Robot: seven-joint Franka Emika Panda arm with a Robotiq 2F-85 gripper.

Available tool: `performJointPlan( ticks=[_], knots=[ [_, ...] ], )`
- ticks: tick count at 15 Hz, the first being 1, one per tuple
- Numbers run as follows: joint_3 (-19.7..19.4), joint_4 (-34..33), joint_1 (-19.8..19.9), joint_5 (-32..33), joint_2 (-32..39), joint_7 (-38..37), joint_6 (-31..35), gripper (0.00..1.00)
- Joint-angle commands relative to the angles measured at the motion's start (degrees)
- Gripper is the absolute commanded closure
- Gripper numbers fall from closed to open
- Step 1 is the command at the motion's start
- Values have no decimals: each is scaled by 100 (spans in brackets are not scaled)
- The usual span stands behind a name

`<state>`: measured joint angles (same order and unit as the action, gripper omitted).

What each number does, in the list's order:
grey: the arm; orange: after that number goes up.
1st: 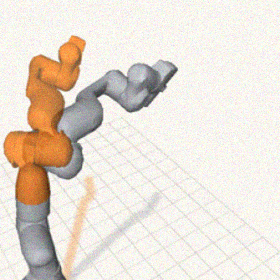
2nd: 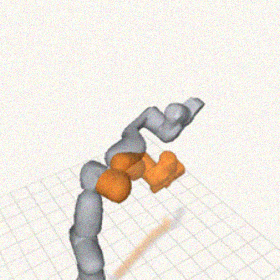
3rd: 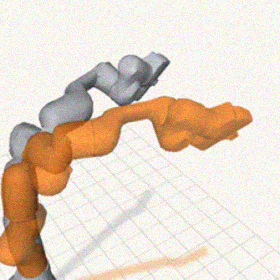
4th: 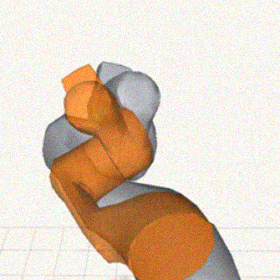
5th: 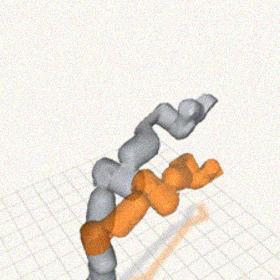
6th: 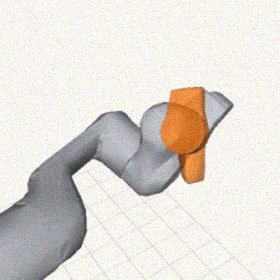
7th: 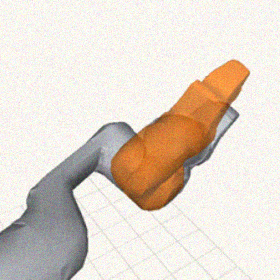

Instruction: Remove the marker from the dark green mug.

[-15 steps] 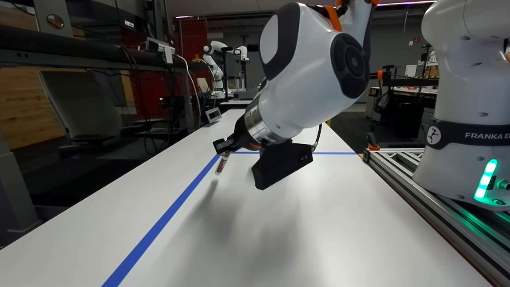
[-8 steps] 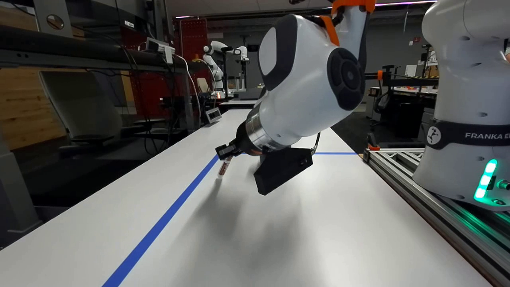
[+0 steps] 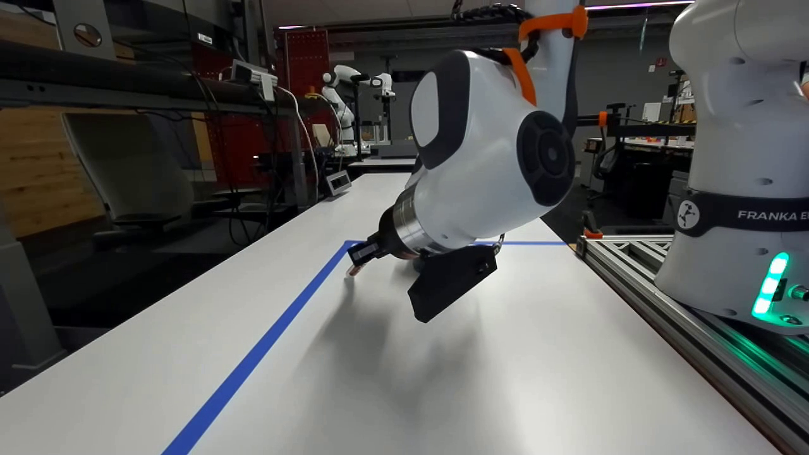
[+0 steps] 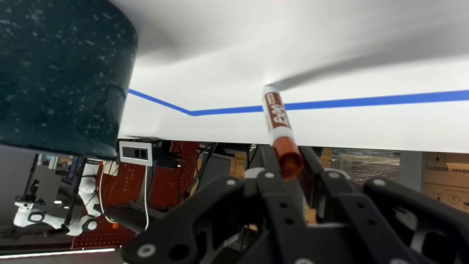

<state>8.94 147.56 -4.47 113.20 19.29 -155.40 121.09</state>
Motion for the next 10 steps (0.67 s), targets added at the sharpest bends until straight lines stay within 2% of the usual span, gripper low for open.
performJointPlan(
  ticks=[1,10],
  knots=[
    [40,2,64,246,33,-282,-63,95],
    [27,-93,176,481,284,-284,0,95]
  ],
)
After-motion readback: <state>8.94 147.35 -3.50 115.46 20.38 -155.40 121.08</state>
